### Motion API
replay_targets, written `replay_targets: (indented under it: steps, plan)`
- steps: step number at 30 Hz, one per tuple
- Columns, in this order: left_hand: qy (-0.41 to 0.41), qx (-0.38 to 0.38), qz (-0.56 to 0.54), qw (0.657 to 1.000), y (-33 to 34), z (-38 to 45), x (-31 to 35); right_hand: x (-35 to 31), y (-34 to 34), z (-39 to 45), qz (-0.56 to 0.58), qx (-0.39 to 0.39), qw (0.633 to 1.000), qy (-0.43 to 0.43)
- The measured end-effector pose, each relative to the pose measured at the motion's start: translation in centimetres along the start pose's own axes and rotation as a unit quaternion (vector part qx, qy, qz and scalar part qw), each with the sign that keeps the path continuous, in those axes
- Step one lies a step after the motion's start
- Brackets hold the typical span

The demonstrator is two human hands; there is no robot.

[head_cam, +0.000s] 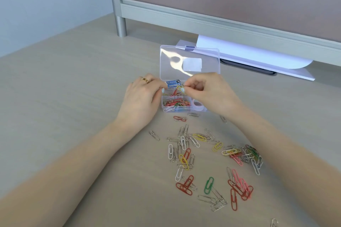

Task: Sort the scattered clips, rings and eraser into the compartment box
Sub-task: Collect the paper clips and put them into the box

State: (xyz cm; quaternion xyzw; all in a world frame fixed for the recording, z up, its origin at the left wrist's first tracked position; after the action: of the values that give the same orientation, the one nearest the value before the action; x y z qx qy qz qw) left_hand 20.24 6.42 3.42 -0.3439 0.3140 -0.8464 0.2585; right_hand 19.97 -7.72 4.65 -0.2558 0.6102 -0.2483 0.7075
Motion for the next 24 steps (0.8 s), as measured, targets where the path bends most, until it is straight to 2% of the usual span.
replay_targets:
  steps: [5, 9, 15, 20, 24]
  plan:
    - [-0.022, 0.012, -0.007, 1.000, -0.7, -0.1, -1.2, -1.2, 2.5, 2.1, -0.095, -0.031, 0.994, -0.051]
    - [-0.016, -0.013, -0.006, 1.000, 0.2, -0.3, -0.9, -1.3, 3.7, 2.6, -0.194, -0.067, 0.973, -0.104]
    - [0.002, -0.050, 0.031, 0.998, 1.5, -0.5, -0.7, 0.1, 3.4, 2.6, -0.178, -0.093, 0.976, -0.088]
    - [-0.002, -0.057, 0.034, 0.998, 1.8, -0.5, -1.0, 0.8, 1.5, 3.1, -0.132, -0.026, 0.989, -0.069]
    - [0.000, -0.068, 0.041, 0.997, 2.3, -0.6, -1.1, 1.0, 1.8, 2.9, -0.152, -0.030, 0.985, -0.069]
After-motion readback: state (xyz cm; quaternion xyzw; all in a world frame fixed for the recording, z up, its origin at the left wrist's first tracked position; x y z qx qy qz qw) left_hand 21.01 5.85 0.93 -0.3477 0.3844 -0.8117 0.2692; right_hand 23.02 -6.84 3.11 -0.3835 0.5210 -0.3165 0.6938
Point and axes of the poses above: each hand's wrist, its own z-axis towards the middle knuckle, its own y-axis out of the palm, x = y × z, the point moved 9 cm from there along z, towards the middle knuckle, and after that the axes turned 6 degrees about y, right-handed, at the moved point
